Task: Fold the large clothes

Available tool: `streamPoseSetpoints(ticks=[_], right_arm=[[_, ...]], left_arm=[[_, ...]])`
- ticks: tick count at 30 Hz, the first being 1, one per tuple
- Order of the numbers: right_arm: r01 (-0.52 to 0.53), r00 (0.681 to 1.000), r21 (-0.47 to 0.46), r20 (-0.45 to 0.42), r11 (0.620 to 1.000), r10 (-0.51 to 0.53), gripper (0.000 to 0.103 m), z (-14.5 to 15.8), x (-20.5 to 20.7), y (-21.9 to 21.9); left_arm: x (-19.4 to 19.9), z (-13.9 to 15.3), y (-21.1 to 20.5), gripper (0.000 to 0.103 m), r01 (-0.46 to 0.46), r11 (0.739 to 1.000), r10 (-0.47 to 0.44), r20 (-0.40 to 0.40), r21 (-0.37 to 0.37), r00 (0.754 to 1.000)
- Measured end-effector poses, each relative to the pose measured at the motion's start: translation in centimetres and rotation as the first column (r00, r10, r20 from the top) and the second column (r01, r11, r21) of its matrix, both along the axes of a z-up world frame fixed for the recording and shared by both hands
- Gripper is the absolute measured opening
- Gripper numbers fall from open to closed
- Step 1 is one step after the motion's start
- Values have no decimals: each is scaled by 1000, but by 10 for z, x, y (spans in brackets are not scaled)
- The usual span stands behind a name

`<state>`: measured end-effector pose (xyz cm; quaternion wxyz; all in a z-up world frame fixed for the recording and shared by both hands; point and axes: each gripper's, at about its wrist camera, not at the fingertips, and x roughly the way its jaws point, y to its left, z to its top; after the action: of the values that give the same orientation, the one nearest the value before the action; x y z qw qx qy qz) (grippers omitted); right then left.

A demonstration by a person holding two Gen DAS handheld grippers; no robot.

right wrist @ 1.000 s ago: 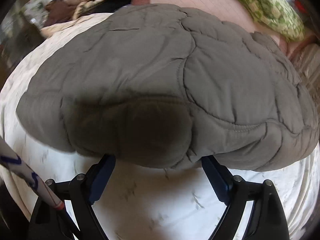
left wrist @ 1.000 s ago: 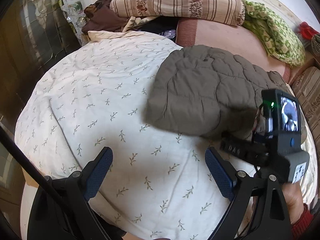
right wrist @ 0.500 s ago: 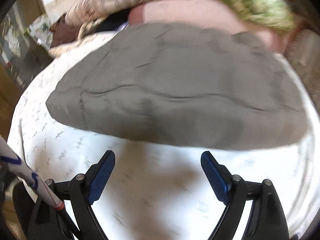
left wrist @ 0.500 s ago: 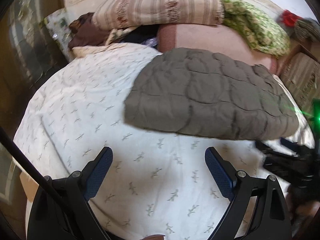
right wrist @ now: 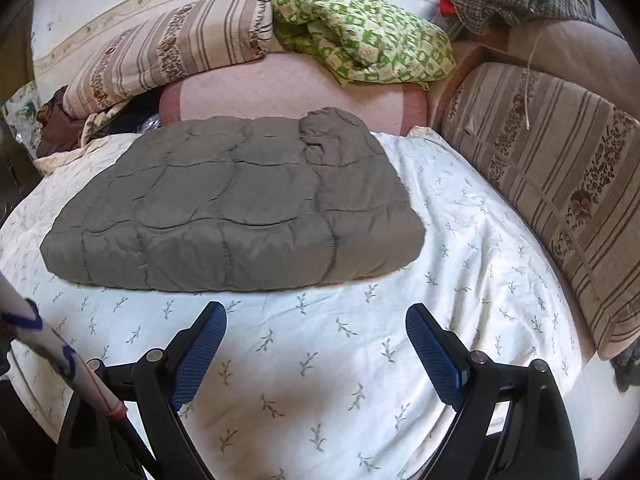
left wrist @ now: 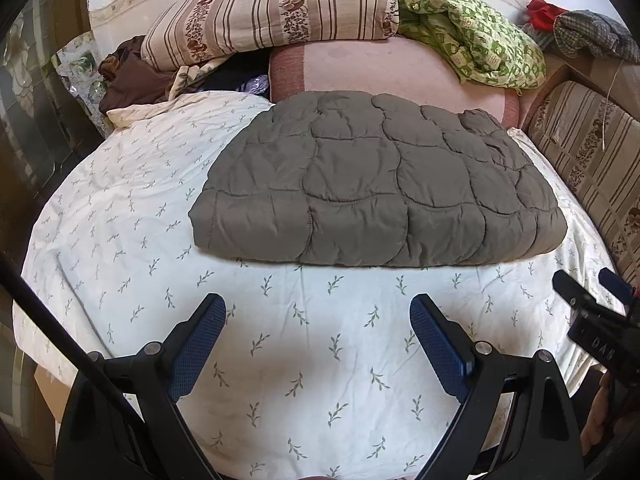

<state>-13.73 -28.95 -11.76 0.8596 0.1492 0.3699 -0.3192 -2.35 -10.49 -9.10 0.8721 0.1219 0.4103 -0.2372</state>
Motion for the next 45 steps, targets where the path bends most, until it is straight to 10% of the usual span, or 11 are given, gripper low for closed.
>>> streamPoseSetpoints(ticks=[45], right_arm=[[4,998,-1,-65,1000,-4,95,4,11,28]], left_arm=[[-20,-1,5,93,-6,1000,6,-16,2,1000]])
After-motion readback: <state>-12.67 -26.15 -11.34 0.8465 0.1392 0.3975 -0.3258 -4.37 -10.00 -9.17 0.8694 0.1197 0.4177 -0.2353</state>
